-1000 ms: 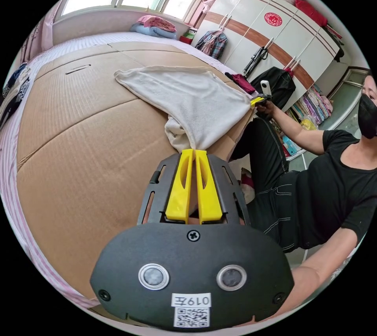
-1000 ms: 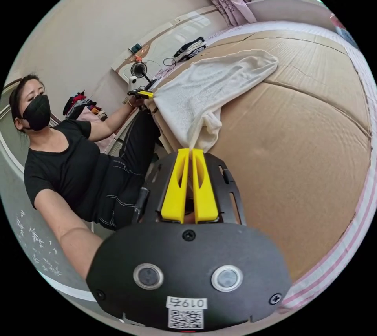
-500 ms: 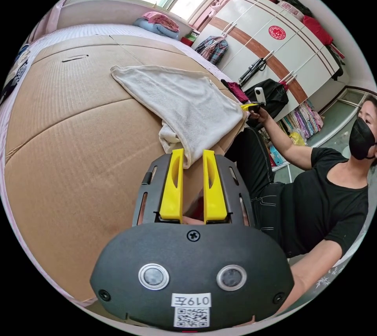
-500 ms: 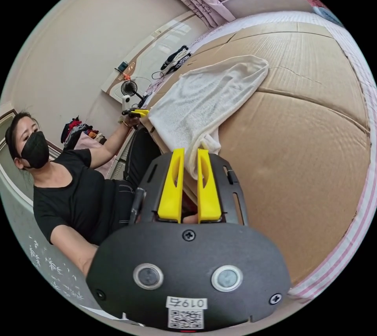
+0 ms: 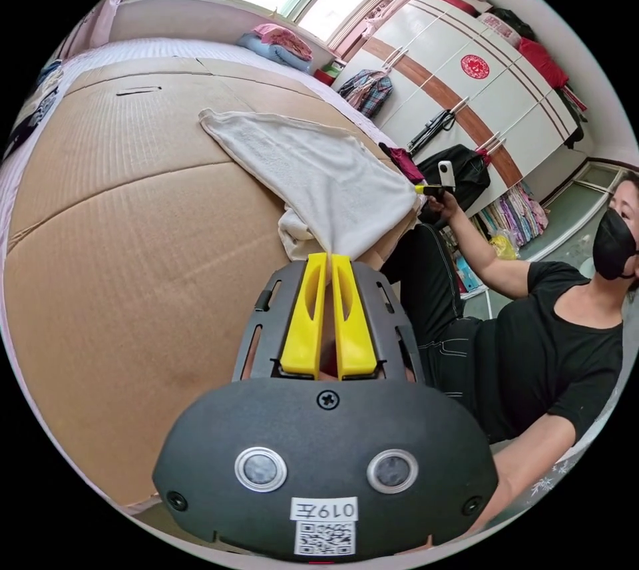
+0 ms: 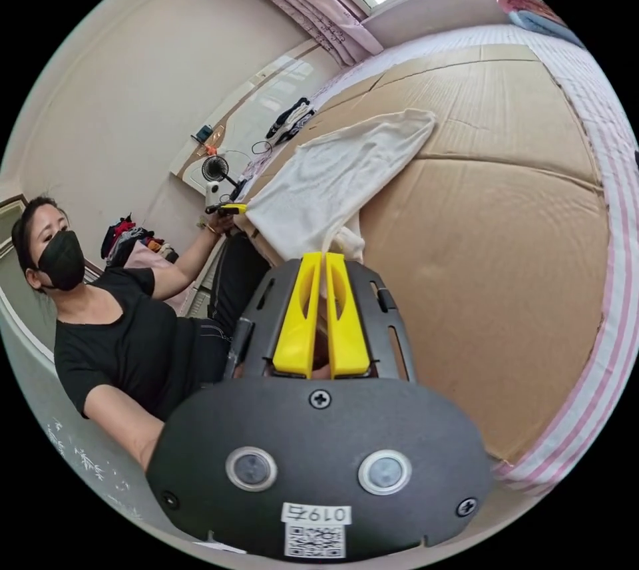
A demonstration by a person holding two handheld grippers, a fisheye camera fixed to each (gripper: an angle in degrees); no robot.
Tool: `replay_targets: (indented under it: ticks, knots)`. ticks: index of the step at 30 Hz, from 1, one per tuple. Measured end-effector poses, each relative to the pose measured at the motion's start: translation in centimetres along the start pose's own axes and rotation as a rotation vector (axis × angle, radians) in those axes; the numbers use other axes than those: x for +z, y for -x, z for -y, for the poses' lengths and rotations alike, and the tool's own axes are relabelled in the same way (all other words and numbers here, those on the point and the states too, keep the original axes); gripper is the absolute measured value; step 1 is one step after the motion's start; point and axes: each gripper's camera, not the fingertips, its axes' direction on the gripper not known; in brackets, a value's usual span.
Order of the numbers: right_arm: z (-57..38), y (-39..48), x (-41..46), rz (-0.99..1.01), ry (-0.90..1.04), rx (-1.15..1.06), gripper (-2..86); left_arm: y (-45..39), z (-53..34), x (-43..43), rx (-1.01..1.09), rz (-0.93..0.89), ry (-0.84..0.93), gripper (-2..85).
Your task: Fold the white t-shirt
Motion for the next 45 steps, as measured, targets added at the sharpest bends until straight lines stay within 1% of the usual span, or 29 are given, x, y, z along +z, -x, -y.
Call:
replay_targets:
  ticks: [4, 7, 8, 13, 20, 22, 25, 28, 30, 31, 32, 33, 35, 36, 38, 41, 45]
  knots:
    - [-1.1, -1.3, 1.0, 0.088, -0.057, -0.001, -0.2, 0.1, 0.1, -0.7, 0.006, 0.000, 0.015, 1.1]
    - [-0.7, -1.3, 3.8, 0.032, 0.058, 0.005, -0.1, -0.1, 0.5, 0.1, 0.008, 0.023, 0.108, 1.3]
    - [-0.7, -1.2, 4.1, 0.038, 0.049, 0.005, -0.1, -0.4, 0.6, 0.2, 0.016, 0.034, 0.127, 1.3]
    - [-0.9, -0.9, 6.5, 0.012, 0.062, 0.009, 0.6, -0.5, 0.3, -0.4, 0.004, 0.033, 0.118, 1.4]
    - [-3.2, -0.7, 9.2, 0.020, 0.023, 0.041, 5.1, 0.4, -1.5, -2.6, -0.046, -0.024, 0.077, 1.3]
    - [-4.4, -0.7, 9.6, 0.008, -0.008, 0.052, 5.0, 0.6, -2.4, -3.5, -0.065, -0.032, 0.062, 1.3]
    - [-6.1, 0.8, 10.2, -0.071, -0.091, 0.053, 3.9, 0.5, -4.1, -5.3, -0.099, 0.011, 0.035, 1.6]
    - [-6.1, 4.4, 12.5, -0.144, -0.182, -0.032, 4.6, -1.9, -4.5, -7.8, -0.065, 0.074, -0.097, 2.0]
    - [-5.1, 6.1, 15.2, -0.197, -0.204, -0.049, 7.1, -4.7, -3.4, -8.7, -0.034, 0.133, -0.238, 2.7]
    - [-4.0, 6.9, 17.3, -0.238, -0.202, -0.040, 9.0, -5.2, -2.9, -8.6, -0.038, 0.160, -0.256, 3.0]
    - [-2.9, 7.3, 19.5, -0.289, -0.204, -0.012, 10.7, -6.0, -1.8, -8.0, -0.064, 0.228, -0.256, 3.7]
    - [-2.4, 7.4, 20.6, -0.315, -0.207, 0.009, 11.5, -6.2, -0.5, -6.9, -0.111, 0.293, -0.220, 4.9]
    - [-0.8, 6.8, 25.0, -0.380, -0.184, 0.106, 13.2, -6.0, 0.9, -5.0, -0.175, 0.346, -0.141, 6.0]
    - [-0.6, 6.7, 26.1, -0.383, -0.175, 0.122, 13.3, -5.7, 1.3, -3.9, -0.214, 0.341, -0.106, 6.3]
    - [-0.2, 6.6, 30.5, -0.434, -0.126, 0.154, 12.7, -5.7, 1.3, -2.9, -0.232, 0.311, -0.091, 6.6]
    - [-0.7, 8.2, 35.3, -0.556, -0.097, 0.098, 10.4, -6.9, 0.7, -2.3, -0.227, 0.389, -0.089, 7.0]
    - [-1.3, 9.2, 40.0, -0.642, -0.060, 0.067, 7.3, -9.5, 0.1, -2.0, -0.163, 0.475, -0.081, 6.9]
